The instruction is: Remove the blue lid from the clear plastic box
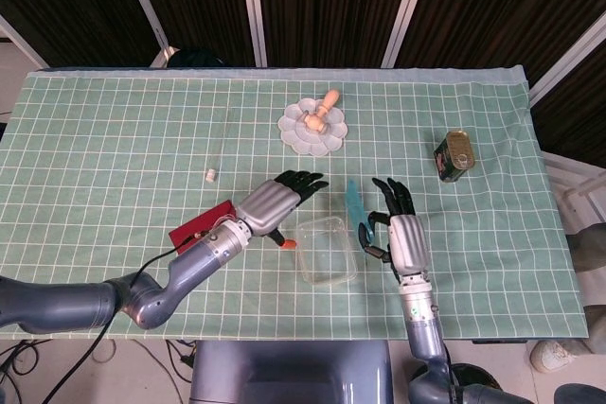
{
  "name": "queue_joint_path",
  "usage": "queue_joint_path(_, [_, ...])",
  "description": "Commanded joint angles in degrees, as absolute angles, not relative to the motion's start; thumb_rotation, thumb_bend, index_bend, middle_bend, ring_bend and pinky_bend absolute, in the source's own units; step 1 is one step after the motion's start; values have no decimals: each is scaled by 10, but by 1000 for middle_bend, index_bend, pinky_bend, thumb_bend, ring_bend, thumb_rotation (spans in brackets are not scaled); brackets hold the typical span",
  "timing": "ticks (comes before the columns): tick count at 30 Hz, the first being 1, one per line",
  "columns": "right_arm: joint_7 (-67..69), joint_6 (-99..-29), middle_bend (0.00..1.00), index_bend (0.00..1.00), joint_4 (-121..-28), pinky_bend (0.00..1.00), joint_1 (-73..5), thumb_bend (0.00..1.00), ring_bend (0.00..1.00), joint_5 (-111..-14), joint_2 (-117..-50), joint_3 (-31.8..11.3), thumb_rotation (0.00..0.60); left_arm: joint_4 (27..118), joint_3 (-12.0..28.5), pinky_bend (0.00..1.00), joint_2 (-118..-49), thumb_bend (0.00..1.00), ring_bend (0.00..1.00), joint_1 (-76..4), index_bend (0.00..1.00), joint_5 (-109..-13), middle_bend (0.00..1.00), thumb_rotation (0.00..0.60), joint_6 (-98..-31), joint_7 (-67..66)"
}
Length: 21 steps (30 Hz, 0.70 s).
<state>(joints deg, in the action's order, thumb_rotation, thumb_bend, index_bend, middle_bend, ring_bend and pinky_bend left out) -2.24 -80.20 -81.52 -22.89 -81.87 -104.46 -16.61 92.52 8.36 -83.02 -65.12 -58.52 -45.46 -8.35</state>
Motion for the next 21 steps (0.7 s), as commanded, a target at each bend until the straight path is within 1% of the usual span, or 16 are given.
queue_joint_path(1, [-37, -793, 145, 757, -818, 0, -236, 609, 0, -799, -1024, -189, 600, 944, 80, 83, -810, 0, 0, -633, 0, -598, 0, 600, -473, -76])
queue_joint_path(4, [-47, -783, 145, 756, -829, 0, -230, 608, 0, -770, -997, -202, 600, 971, 76, 83, -783, 0, 0, -609, 0, -612, 0, 600, -495, -69])
queue_joint_path(5, [-49, -781, 145, 746, -834, 0, -226, 608, 0, -759, -990, -205, 600, 978, 75, 83, -777, 0, 0, -603, 0, -614, 0, 600, -501, -68])
queue_joint_path(6, [-53, -778, 137, 714, -838, 0, -223, 608, 0, -748, -984, -208, 600, 986, 73, 83, -769, 0, 0, -596, 0, -616, 0, 600, -508, -66])
queue_joint_path(8, [-76, -768, 82, 568, -848, 0, -213, 609, 0, -718, -962, -208, 600, 1012, 66, 83, -748, 0, 0, -575, 0, -624, 0, 600, -527, -64])
queue_joint_path(10, [-113, -754, 10, 290, -860, 0, -204, 599, 0, -682, -941, -206, 600, 1037, 54, 83, -727, 0, 0, -554, 0, -634, 0, 600, -544, -65])
queue_joint_path(12, [-149, -747, 0, 84, -878, 0, -199, 564, 0, -649, -922, -207, 600, 1059, 45, 82, -709, 0, 0, -534, 0, -647, 0, 600, -561, -64])
queue_joint_path(13, [-170, -745, 0, 19, -890, 0, -197, 526, 0, -629, -910, -209, 600, 1072, 38, 82, -697, 0, 0, -521, 0, -656, 0, 600, -572, -63])
queue_joint_path(14, [-183, -746, 0, 2, -898, 0, -195, 507, 0, -616, -903, -211, 600, 1082, 32, 82, -688, 0, 0, -510, 0, -664, 0, 600, -581, -62])
queue_joint_path(16, [-202, -749, 0, 0, -909, 0, -193, 468, 0, -601, -891, -213, 600, 1097, 22, 79, -673, 0, 0, -491, 0, -680, 0, 600, -598, -63])
queue_joint_path(21, [-226, -776, 0, 0, -934, 0, -183, 455, 0, -597, -851, -220, 600, 1129, -17, 75, -623, 0, 0, -422, 0, -746, 0, 600, -665, -50])
